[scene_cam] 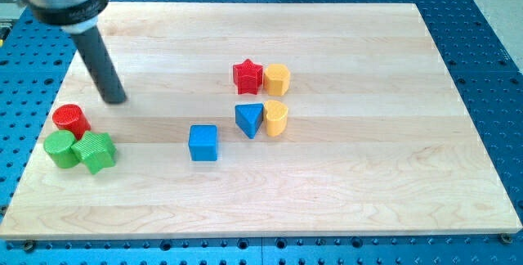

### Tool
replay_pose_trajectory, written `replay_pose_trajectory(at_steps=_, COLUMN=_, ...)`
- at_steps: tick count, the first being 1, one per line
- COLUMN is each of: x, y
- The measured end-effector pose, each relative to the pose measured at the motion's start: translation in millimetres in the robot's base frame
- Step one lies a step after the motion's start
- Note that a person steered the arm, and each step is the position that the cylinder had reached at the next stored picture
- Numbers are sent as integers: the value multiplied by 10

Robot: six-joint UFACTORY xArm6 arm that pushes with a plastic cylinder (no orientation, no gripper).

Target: Push the red circle slightly downwards

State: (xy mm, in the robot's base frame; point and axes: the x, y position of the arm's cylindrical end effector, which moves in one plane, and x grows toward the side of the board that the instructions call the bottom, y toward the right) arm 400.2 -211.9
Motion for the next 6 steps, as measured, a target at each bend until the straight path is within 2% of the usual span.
replay_pose_trajectory(at_steps=1, x=-152, y=-271)
replay_pose_trajectory(at_steps=2, x=128, y=-502)
replay_pose_trajectory(at_steps=3, x=485, y=-214)
replay_pose_trajectory(at_steps=4, x=677, y=-214)
replay_pose_trajectory(at_steps=5, x=451, y=-288)
replay_pose_trajectory(at_steps=6, x=549, y=-619)
